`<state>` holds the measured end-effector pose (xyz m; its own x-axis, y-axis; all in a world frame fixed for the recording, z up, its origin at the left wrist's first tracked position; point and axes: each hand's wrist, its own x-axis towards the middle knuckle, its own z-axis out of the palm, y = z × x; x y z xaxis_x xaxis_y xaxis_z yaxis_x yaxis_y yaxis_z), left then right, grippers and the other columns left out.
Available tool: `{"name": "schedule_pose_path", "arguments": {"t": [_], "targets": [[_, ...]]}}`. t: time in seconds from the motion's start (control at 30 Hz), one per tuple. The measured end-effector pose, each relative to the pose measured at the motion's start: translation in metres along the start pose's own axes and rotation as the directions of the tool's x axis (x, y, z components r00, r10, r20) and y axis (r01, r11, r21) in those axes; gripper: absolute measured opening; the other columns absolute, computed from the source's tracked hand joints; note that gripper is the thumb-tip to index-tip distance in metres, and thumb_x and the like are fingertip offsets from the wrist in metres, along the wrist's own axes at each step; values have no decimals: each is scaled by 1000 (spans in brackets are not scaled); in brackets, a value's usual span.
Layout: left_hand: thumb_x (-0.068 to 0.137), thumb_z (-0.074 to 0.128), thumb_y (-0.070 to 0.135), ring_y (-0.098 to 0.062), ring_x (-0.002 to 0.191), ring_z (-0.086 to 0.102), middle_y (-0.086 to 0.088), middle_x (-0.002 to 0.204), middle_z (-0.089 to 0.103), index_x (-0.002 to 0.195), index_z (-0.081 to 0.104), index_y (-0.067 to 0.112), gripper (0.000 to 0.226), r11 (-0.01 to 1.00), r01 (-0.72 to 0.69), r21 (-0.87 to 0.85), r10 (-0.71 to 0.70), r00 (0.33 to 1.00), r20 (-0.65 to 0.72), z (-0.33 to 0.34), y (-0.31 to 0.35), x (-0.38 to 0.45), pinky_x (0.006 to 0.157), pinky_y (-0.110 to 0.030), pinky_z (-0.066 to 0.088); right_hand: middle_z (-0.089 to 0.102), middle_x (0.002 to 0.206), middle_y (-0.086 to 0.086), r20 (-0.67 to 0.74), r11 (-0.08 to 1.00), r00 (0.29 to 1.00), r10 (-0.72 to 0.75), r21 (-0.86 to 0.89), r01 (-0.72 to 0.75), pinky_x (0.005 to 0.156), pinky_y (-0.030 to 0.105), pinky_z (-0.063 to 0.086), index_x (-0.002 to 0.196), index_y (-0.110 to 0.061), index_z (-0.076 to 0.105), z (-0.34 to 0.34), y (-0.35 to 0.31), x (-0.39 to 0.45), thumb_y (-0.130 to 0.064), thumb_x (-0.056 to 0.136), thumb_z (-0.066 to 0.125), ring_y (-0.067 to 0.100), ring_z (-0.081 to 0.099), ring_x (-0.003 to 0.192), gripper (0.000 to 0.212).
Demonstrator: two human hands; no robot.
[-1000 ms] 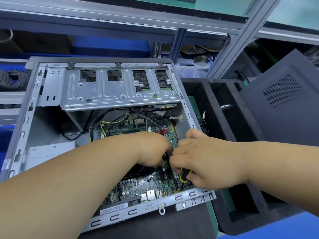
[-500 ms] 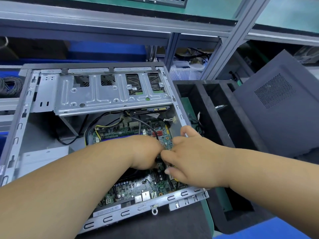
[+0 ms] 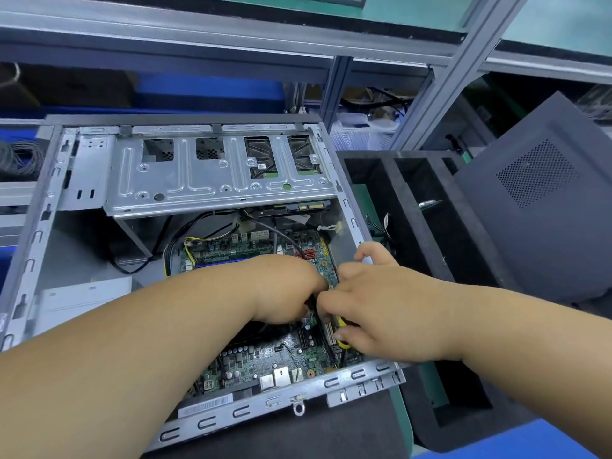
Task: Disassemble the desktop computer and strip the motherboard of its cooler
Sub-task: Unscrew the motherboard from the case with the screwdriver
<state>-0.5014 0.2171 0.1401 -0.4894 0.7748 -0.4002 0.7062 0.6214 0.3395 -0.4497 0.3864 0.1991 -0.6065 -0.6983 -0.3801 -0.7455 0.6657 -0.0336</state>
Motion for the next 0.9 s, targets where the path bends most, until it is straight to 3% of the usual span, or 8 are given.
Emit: {"name": "schedule_pose_path", "arguments": {"t": [0.1, 0.17, 0.23, 0.47, 0.63, 0.73, 0.8, 0.9], "targets": [[89, 59, 27, -21, 86, 56, 0, 104, 64, 94, 57, 30, 7, 1000, -9, -13, 9, 1000, -14, 0, 0, 0, 74, -32, 51, 41, 81, -13, 3, 1000, 1000, -10, 8, 10, 106, 36, 11, 94, -26, 46, 0, 0, -1, -28, 82, 44, 12, 29, 86, 13], [88, 59, 25, -23, 92, 59, 0, 107, 63, 104, 60, 27, 16, 1000, 4, -11, -4, 1000, -13, 0, -1, 1, 75, -31, 50, 41, 77, -13, -3, 1000, 1000, -14, -22, 14, 106, 37, 12, 86, -27, 39, -1, 1, -2, -35, 85, 40, 12, 29, 85, 8], [88, 59, 25, -25, 99, 59, 0, 111, 62, 111, 59, 26, 23, 1000, 13, -2, -13, 1000, -14, 1, -1, 1, 78, -32, 49, 43, 74, -12, 8, 997, 1000, -5, -72, 6, 106, 38, 10, 84, -29, 37, -2, 1, 0, -49, 95, 33, 12, 29, 85, 24], [89, 60, 26, -23, 100, 59, 1, 111, 63, 113, 60, 29, 25, 1000, 12, -9, -12, 1000, -16, 3, -5, 3, 77, -30, 48, 53, 88, -17, 28, 999, 999, -26, 29, 25, 106, 33, 9, 105, -31, 50, -2, 3, -3, -38, 89, 51, 10, 37, 94, 17], [89, 60, 27, -23, 100, 58, 1, 113, 62, 117, 57, 27, 28, 1000, 21, 10, -20, 999, -35, 7, -7, 6, 71, -26, 39, 51, 87, -15, 60, 1000, 998, -24, -8, 25, 108, 36, 11, 96, -32, 57, -4, 4, -7, -28, 78, 46, 11, 37, 94, 21], [89, 61, 28, -23, 101, 58, 1, 114, 62, 121, 57, 29, 32, 1000, 17, 8, -17, 999, -35, 7, -7, 6, 72, -27, 40, 49, 81, -11, 66, 997, 997, -40, -58, 44, 108, 36, 10, 95, -27, 50, -1, 5, -9, -35, 88, 39, 14, 34, 90, 15], [89, 61, 29, -24, 102, 58, 1, 114, 62, 122, 56, 29, 33, 1000, 17, 10, -17, 999, -35, 7, -7, 6, 73, -27, 40, 48, 76, -10, 68, 993, 997, -38, -108, 45, 108, 37, 8, 97, -26, 45, -1, 6, -8, -44, 97, 31, 14, 32, 88, 23], [89, 61, 29, -23, 98, 58, 1, 110, 62, 117, 57, 29, 28, 1000, 16, 9, -15, 999, -45, 7, -7, 6, 70, -26, 38, 51, 84, -12, 65, 996, 997, -44, -78, 49, 108, 34, 5, 110, -28, 45, -1, 6, -9, -46, 98, 36, 12, 34, 96, 23]]}}
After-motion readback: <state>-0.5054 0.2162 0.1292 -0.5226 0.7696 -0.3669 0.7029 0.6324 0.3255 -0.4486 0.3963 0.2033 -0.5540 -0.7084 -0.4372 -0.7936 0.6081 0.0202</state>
